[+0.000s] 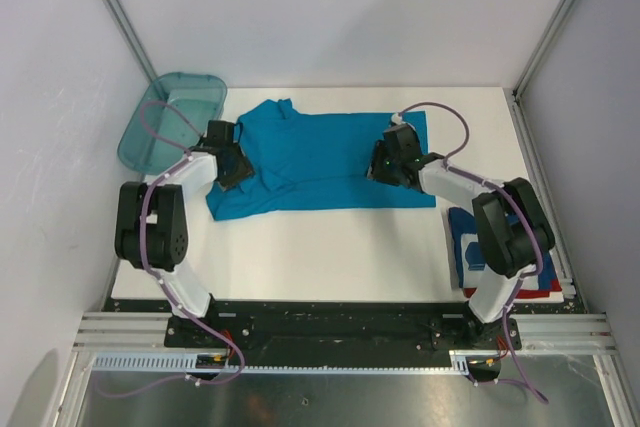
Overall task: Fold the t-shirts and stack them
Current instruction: Fold the flattened tshirt in 1/3 of the way
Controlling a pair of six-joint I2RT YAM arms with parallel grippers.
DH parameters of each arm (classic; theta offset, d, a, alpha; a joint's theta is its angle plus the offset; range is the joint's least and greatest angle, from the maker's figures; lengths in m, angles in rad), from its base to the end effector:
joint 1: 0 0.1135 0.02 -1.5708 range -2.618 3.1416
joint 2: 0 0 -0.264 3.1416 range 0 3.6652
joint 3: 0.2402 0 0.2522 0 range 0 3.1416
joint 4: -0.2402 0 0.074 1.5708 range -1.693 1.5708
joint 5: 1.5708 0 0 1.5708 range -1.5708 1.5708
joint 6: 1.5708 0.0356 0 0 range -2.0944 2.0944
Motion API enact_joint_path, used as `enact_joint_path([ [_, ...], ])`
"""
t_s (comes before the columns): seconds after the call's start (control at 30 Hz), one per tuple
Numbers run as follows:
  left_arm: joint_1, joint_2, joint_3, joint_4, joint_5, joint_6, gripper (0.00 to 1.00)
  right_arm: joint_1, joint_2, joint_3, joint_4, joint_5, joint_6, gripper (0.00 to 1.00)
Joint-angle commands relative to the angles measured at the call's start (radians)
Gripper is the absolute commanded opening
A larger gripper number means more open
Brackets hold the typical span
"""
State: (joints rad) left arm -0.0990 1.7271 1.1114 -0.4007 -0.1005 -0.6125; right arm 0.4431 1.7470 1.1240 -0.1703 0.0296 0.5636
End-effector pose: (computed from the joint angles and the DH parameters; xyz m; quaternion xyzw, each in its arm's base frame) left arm 0.3519 -0.0314 0.1888 -0.2572 0.9256 -0.0499 0.2730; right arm 0.3411 0.1607 0.2011 0.0613 0.9233 0.1708 0.3386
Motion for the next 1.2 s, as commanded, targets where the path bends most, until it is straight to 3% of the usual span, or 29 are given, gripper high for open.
enact_joint_path([
  [0.0,0.023,0.031,0.058,0.048,0.029,-0.011,0.58,0.037,0.039,0.071,0.091,-0.066,-0.034,0.45],
  [0.17,0.032,0.056,0.077,0.06,0.04,-0.013,0.48,0.118,0.103,0.113,0.19,-0.099,-0.099,0.46],
  [0.47,0.037,0.09,0.121,0.07,0.07,0.009,0.03,0.26,0.27,0.298,0.256,-0.059,-0.197,0.47],
  [0.8,0.044,0.086,0.141,0.07,0.092,0.027,0.0,0.371,0.476,0.566,0.189,0.02,-0.302,0.53],
  [1.17,0.054,0.085,0.148,0.07,0.128,0.032,0.0,0.422,0.569,0.68,0.137,0.041,-0.35,0.61],
])
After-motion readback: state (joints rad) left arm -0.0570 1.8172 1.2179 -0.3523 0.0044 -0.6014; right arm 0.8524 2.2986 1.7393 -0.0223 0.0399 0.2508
